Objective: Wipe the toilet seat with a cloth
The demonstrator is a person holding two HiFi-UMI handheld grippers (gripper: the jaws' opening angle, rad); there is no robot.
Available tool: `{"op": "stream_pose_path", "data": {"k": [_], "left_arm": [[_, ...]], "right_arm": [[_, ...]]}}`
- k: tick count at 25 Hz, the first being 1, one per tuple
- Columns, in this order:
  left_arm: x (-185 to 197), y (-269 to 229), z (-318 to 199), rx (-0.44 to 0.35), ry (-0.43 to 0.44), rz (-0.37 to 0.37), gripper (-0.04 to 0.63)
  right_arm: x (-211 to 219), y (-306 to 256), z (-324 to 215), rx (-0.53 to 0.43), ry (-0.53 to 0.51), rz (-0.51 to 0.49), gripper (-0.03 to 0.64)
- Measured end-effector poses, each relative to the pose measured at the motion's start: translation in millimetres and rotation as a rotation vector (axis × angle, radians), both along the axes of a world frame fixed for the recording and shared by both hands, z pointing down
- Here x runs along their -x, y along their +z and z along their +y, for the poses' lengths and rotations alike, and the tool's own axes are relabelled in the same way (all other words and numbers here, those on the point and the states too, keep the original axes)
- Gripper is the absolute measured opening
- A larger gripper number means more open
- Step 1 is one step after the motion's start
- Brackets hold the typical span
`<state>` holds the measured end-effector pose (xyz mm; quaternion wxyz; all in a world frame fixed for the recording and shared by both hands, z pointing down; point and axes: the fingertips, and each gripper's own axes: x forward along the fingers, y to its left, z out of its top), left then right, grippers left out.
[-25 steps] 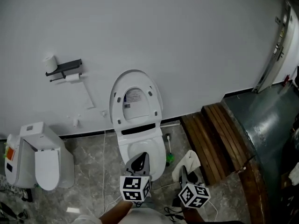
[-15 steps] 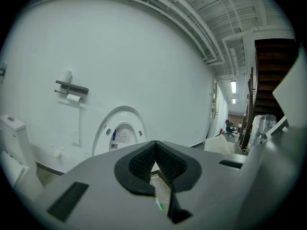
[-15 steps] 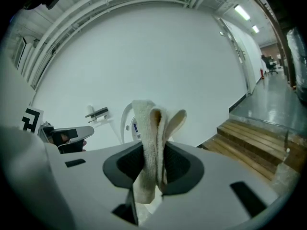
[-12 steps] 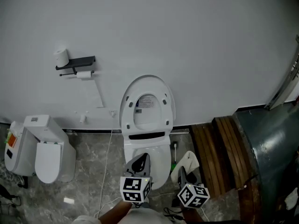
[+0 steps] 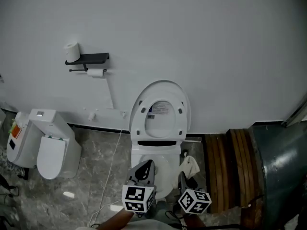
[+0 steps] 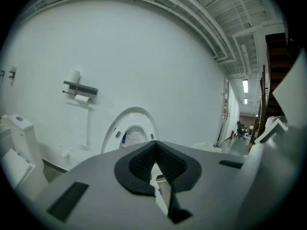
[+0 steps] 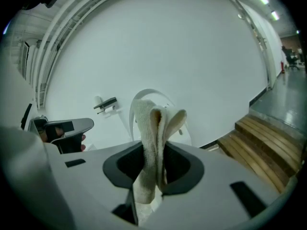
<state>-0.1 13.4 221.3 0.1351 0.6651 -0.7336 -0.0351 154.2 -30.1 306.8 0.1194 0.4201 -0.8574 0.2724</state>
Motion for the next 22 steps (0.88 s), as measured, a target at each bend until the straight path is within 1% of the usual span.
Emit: {"op": "stream_pose_path", "data": {"k": [5, 8, 12, 16, 19, 22], "left_arm": [[4.6, -9.4, -15.6, -0.016, -0.056, 0.006, 0.009], [4.8, -2.5, -27.8, 0.003, -0.075, 0.000, 0.009], [-1.5, 10.2, -41.4, 0.024, -0.076, -0.002, 0.009], [-5.2, 24.0, -48.8, 0.052, -0.080, 0.001, 0.009], [-4.3, 36.4, -52.7, 0.084, -0.094, 0.008, 0.010], [0.5, 49.0, -59.7, 0.098, -0.110, 0.012, 0.010]], "right_arm": [[17.1, 5.0, -33.7, 0.005, -0.072, 0.019, 0.097], [19.5, 2.5, -59.1, -0.022, -0.096, 0.031, 0.097], [21.8, 13.4, -82.0, -0.015, -0.113, 0.031, 0.097], [31.2, 29.3, -97.1, -0.024, -0.159, 0.052, 0.097], [39.4, 38.1, -114.1, -0.056, -0.205, 0.080, 0.097], [50.9, 42.4, -138.7, -0.132, -0.279, 0.156, 0.097]]}}
